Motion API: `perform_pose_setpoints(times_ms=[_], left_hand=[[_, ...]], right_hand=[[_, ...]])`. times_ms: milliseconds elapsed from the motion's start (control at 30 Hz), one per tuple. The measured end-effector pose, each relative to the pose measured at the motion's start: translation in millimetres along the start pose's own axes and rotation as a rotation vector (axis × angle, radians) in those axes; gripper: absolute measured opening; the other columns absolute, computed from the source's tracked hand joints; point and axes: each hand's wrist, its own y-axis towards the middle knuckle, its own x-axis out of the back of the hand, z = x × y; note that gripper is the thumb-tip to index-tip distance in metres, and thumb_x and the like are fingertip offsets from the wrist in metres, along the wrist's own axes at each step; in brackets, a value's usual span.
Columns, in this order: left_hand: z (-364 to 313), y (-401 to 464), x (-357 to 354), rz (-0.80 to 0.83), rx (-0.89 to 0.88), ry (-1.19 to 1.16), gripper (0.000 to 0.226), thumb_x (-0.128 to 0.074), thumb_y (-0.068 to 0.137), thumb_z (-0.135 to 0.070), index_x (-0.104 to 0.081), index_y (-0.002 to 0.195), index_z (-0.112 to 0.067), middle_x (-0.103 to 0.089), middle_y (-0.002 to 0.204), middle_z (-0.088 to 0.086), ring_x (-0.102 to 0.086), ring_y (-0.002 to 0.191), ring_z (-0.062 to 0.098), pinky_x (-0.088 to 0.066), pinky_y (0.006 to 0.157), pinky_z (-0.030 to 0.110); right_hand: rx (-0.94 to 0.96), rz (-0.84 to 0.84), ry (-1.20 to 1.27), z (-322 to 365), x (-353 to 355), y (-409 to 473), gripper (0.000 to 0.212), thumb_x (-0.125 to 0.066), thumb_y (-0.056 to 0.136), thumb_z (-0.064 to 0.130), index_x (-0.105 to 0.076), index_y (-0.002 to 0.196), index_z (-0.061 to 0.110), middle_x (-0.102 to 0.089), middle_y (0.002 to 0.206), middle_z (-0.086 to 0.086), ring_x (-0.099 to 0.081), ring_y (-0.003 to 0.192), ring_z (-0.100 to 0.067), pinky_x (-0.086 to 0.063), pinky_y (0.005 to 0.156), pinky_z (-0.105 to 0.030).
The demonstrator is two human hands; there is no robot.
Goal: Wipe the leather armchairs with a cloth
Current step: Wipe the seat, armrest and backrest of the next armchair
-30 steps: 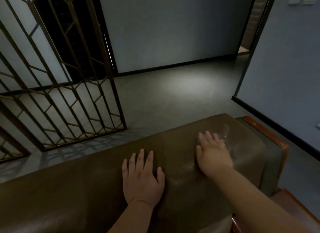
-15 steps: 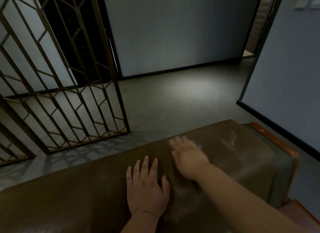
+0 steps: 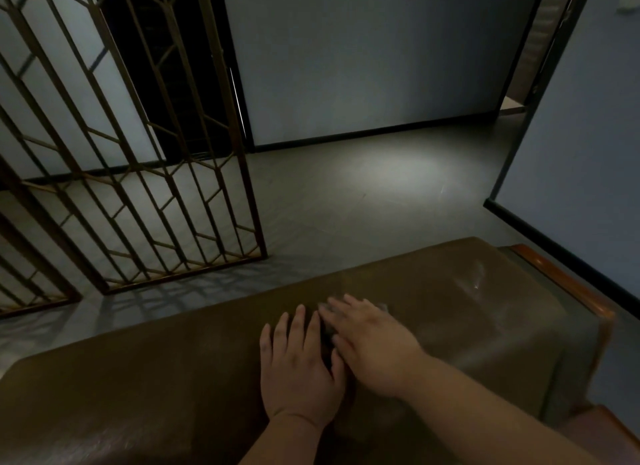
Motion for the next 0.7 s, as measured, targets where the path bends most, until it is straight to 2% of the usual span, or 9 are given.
perform_pose_setpoints(times_ms=[67,167,233,300,400,500,533,600,700], left_hand=[[0,0,5,0.004,0.011,-0.026,0.07,-0.037,0.091,-0.061,-0.058,0.15,-0.03,-0.05,0.16,0.0,-0.042,0.149,0.026,-0.021,0.127,0.055],[-1,3,11,0.029,-0.006,0.016,0.075,-0.015,0.096,-0.066,-0.024,0.165,-0.038,-0.018,0.175,-0.007,-0.012,0.161,0.02,0.003,0.131,0.049],[-2,6,16,0.042,0.004,0.017,0.073,-0.012,0.098,-0.065,-0.014,0.167,-0.041,-0.01,0.176,-0.008,-0.005,0.162,0.021,0.005,0.131,0.05],[-4,6,19,0.064,0.013,0.011,0.07,-0.014,0.101,-0.064,-0.008,0.167,-0.043,-0.007,0.177,-0.006,-0.003,0.162,0.024,0.004,0.13,0.054],[-13,5,30,0.138,0.024,-0.043,0.068,-0.017,0.104,-0.061,-0.002,0.167,-0.042,-0.003,0.177,-0.001,0.0,0.163,0.03,0.002,0.129,0.06],[-35,8,44,0.175,0.041,-0.098,0.067,-0.024,0.105,-0.057,-0.011,0.168,-0.038,-0.007,0.177,0.006,-0.005,0.162,0.036,-0.007,0.129,0.062],[-48,11,47,0.182,0.024,-0.12,0.066,-0.026,0.105,-0.058,-0.015,0.167,-0.038,-0.009,0.176,0.007,-0.007,0.162,0.036,-0.008,0.129,0.063],[-82,21,47,0.216,-0.074,-0.12,0.066,-0.029,0.105,-0.061,-0.016,0.166,-0.04,-0.008,0.177,0.004,-0.005,0.162,0.033,-0.006,0.128,0.065],[-118,32,32,0.259,-0.145,-0.053,0.071,-0.024,0.102,-0.069,-0.005,0.166,-0.044,0.001,0.177,0.001,0.005,0.162,0.034,0.003,0.125,0.071]], right_hand=[[-0.089,-0.046,-0.013,-36,1,-19,0.057,-0.028,0.11,0.045,-0.015,0.165,0.037,-0.011,0.171,0.015,-0.009,0.158,-0.008,-0.004,0.128,-0.032],[-0.498,-0.188,0.015,-102,8,-46,0.057,-0.027,0.11,0.047,-0.018,0.164,0.035,-0.018,0.172,0.009,-0.015,0.158,-0.014,-0.013,0.13,-0.039],[-0.623,-0.255,0.041,-99,6,-55,0.057,-0.026,0.109,0.046,-0.017,0.164,0.034,-0.018,0.172,0.006,-0.013,0.159,-0.018,-0.011,0.13,-0.041],[-0.523,-0.261,0.012,-59,-7,-60,0.056,-0.027,0.11,0.043,-0.017,0.165,0.034,-0.015,0.173,0.006,-0.01,0.159,-0.019,-0.004,0.128,-0.039],[-0.21,-0.222,-0.04,-3,-30,-86,0.058,-0.025,0.109,0.043,-0.014,0.165,0.034,-0.013,0.173,0.008,-0.005,0.16,-0.017,0.006,0.125,-0.037],[-0.124,-0.181,-0.056,-32,-21,-100,0.058,-0.03,0.11,0.041,-0.011,0.165,0.038,-0.007,0.172,0.014,-0.001,0.159,-0.011,0.011,0.124,-0.032],[-0.194,-0.211,-0.044,-55,-17,-101,0.058,-0.032,0.11,0.04,-0.012,0.165,0.039,-0.008,0.172,0.015,-0.003,0.159,-0.011,0.008,0.126,-0.033],[-0.478,-0.278,0.036,-104,-1,-108,0.058,-0.035,0.109,0.037,-0.015,0.163,0.04,-0.012,0.172,0.011,-0.006,0.159,-0.014,-0.002,0.129,-0.039],[-0.789,-0.339,0.175,-138,11,-120,0.059,-0.034,0.109,0.036,-0.013,0.164,0.034,-0.007,0.174,0.004,-0.001,0.16,-0.022,-0.006,0.13,-0.047]])
